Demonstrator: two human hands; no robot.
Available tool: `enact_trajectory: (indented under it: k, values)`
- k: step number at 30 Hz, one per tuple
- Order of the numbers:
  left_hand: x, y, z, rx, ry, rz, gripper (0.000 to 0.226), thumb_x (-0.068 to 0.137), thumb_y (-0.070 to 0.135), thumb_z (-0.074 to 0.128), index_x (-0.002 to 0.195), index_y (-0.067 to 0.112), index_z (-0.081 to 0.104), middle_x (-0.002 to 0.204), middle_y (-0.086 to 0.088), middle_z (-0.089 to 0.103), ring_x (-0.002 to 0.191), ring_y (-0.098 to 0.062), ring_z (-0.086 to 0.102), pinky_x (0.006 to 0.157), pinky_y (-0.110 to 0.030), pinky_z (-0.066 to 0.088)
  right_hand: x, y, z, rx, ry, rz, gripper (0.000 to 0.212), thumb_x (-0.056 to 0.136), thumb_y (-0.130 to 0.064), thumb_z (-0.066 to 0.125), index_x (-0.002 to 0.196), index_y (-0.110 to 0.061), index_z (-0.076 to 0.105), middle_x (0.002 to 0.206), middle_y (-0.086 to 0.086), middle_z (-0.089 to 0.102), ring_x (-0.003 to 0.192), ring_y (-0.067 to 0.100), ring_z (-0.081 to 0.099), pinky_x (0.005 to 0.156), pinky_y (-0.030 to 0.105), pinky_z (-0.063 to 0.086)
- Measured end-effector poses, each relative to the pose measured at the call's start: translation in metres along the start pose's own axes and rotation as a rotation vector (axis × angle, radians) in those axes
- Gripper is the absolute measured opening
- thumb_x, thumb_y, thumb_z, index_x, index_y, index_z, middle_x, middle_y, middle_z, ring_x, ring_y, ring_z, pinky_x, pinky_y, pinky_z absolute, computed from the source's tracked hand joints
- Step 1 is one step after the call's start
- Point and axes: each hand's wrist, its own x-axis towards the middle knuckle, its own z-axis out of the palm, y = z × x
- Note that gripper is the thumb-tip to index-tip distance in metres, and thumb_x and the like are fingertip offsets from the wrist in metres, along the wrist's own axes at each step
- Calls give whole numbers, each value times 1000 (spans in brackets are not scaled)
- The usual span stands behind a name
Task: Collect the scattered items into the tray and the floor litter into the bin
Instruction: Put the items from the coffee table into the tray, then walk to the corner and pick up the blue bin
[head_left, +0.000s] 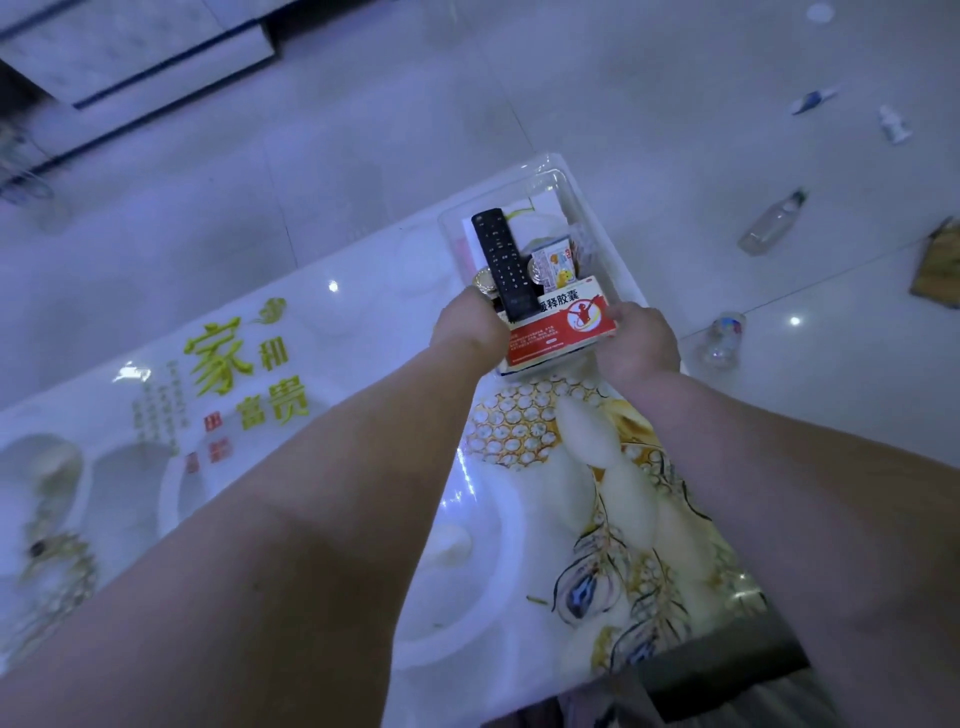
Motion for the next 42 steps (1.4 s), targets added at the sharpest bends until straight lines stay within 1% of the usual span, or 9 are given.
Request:
enact_trajectory:
  k: [3, 7, 16, 20, 25, 29, 34, 38, 42]
  values:
    - [-21, -2, -6, 35, -48, 71, 18, 91, 3, 48, 97, 8, 64, 98, -10, 62, 90, -27, 61, 87, -40, 55, -28, 7, -8, 45, 11, -8, 35, 88, -11, 52, 119, -21, 62, 126, 5, 59, 114, 27, 57, 95, 36, 47]
    - [-61, -7, -12, 28, -78, 160, 23, 91, 10, 53, 106, 5, 69, 104, -14, 70, 97, -28, 67, 87, -42, 56, -74, 17, -25, 151, 6, -3, 25, 88, -15, 51, 98, -24, 71, 110, 1, 70, 103, 24, 63, 89, 33, 51]
    - [-172, 3, -21, 123, -169, 465, 17, 90, 11, 50, 81, 10, 65, 82, -14, 67, 73, -25, 59, 73, -37, 54, -186, 49, -70, 264, 31, -8, 20, 87, -12, 57, 94, -20, 73, 88, -3, 70, 87, 20, 68, 78, 27, 54]
    - [-215, 15, -18, 190, -201, 578, 16, 90, 13, 51, 82, 8, 64, 93, -17, 71, 85, -31, 66, 76, -42, 55, -227, 69, -99, 225, 80, -7, 21, 87, -11, 56, 95, -20, 73, 95, -3, 70, 89, 15, 64, 76, 19, 44]
    - [-252, 40, -7, 211, -243, 649, 16, 90, 18, 53, 87, 9, 66, 96, -12, 72, 91, -28, 68, 76, -35, 55, -258, 100, -138, 265, 143, 32, 23, 86, -11, 54, 84, -25, 71, 101, 1, 71, 94, 24, 68, 83, 28, 52]
    - [-274, 89, 9, 189, -293, 681, 24, 94, 25, 52, 89, 7, 67, 95, -11, 73, 91, -29, 68, 82, -38, 54, -259, 132, -183, 339, 160, 80, 17, 85, -13, 58, 80, -25, 69, 88, 5, 72, 92, 24, 69, 79, 30, 51]
    - [-278, 159, 42, 219, -260, 712, 26, 94, 28, 51, 82, 10, 66, 82, -3, 68, 79, -23, 63, 83, -33, 52, -236, 178, -236, 399, 236, 115, 16, 85, -12, 59, 84, -24, 70, 92, 4, 73, 88, 22, 70, 75, 28, 51]
    - [-279, 235, 89, 251, -250, 690, 20, 91, 27, 54, 84, 12, 67, 88, -5, 71, 85, -24, 66, 83, -34, 54, -203, 235, -298, 435, 234, 119, 16, 88, -12, 58, 90, -22, 70, 91, 0, 69, 85, 17, 68, 59, 19, 45]
    - [-293, 303, 133, 136, -342, 637, 9, 88, 14, 57, 84, 13, 64, 88, -4, 69, 78, -17, 63, 65, -24, 49, -176, 276, -360, 449, 233, 77, 14, 89, -16, 59, 94, -23, 70, 87, -4, 65, 87, 16, 67, 61, 21, 44]
